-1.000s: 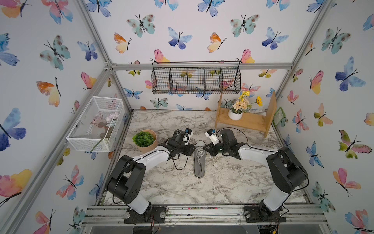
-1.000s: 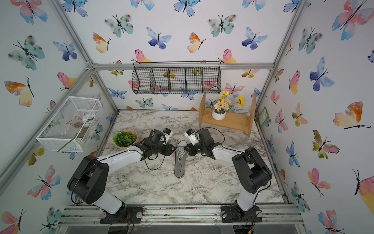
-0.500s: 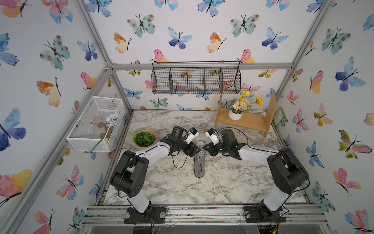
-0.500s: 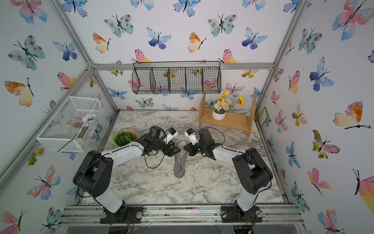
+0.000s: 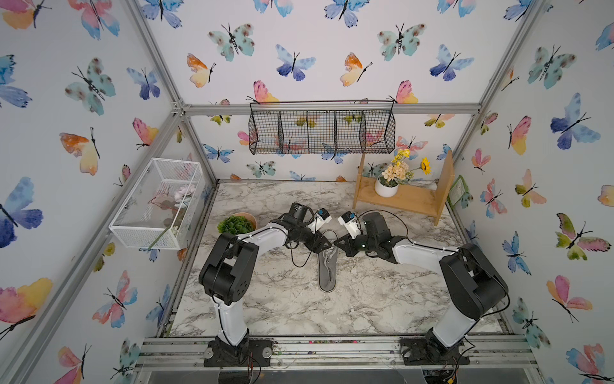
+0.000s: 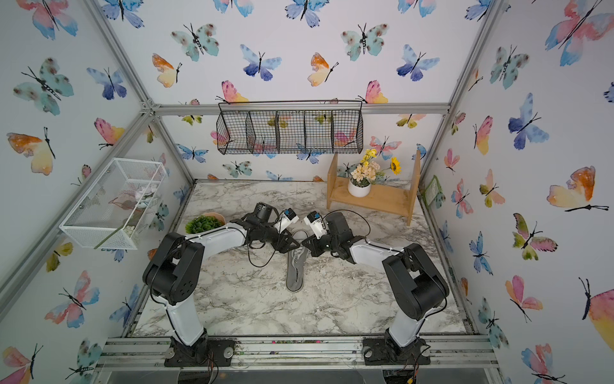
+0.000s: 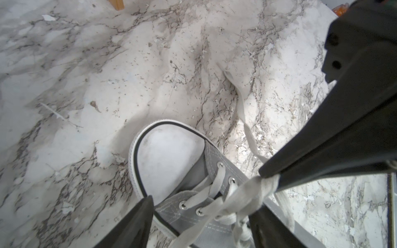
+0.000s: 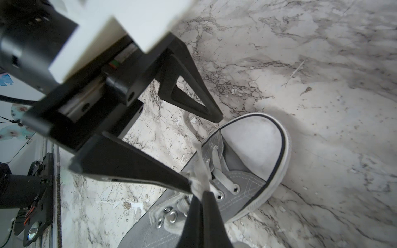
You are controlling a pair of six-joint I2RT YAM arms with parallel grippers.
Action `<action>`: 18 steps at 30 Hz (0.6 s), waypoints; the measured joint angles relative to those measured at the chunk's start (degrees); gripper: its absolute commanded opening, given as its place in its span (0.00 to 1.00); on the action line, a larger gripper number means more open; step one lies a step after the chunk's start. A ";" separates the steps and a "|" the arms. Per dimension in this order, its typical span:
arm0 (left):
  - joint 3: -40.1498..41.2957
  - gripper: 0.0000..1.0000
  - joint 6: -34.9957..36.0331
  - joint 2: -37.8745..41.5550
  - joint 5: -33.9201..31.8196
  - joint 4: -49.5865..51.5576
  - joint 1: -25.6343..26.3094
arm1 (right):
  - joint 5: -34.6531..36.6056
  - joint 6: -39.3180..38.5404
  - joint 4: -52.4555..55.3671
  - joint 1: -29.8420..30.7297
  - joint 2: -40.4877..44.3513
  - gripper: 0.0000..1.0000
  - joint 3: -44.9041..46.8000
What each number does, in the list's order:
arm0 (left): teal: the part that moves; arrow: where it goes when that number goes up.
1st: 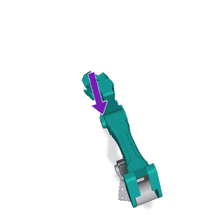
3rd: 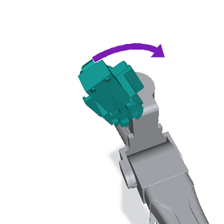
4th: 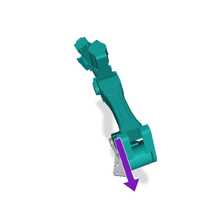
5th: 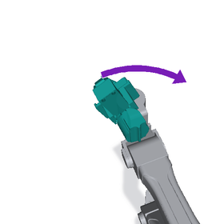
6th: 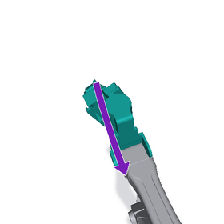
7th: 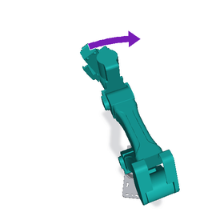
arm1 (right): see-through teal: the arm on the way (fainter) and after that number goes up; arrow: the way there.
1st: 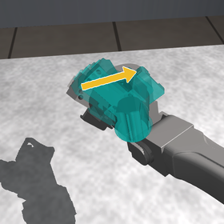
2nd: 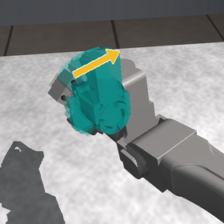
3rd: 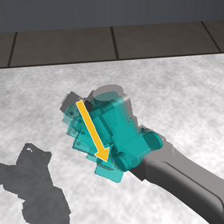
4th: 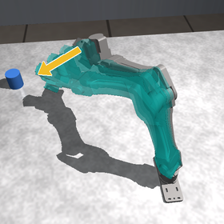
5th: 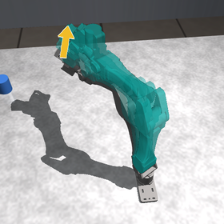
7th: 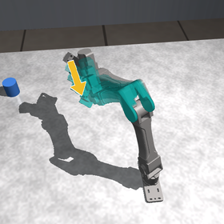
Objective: Tie the shoes
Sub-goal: Cross the shoelace with the shoelace.
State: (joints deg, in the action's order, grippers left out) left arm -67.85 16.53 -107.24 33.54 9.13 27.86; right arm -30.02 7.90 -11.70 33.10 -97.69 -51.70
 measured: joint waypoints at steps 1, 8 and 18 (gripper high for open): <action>-0.59 0.62 0.15 -0.76 0.50 0.44 0.00 | 0.00 0.00 -0.02 0.00 0.02 0.03 0.02; -2.16 0.34 1.18 -2.60 2.86 2.43 0.00 | 0.09 0.04 -0.02 0.00 0.04 0.02 0.15; -0.63 0.09 0.37 -1.38 4.13 2.86 -0.15 | 1.68 0.63 0.00 0.00 0.04 0.03 0.22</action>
State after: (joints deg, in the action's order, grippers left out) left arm -68.49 16.91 -108.62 37.67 11.99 27.70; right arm -28.34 8.54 -11.70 33.10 -97.65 -51.48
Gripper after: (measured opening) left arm 0.126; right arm 0.043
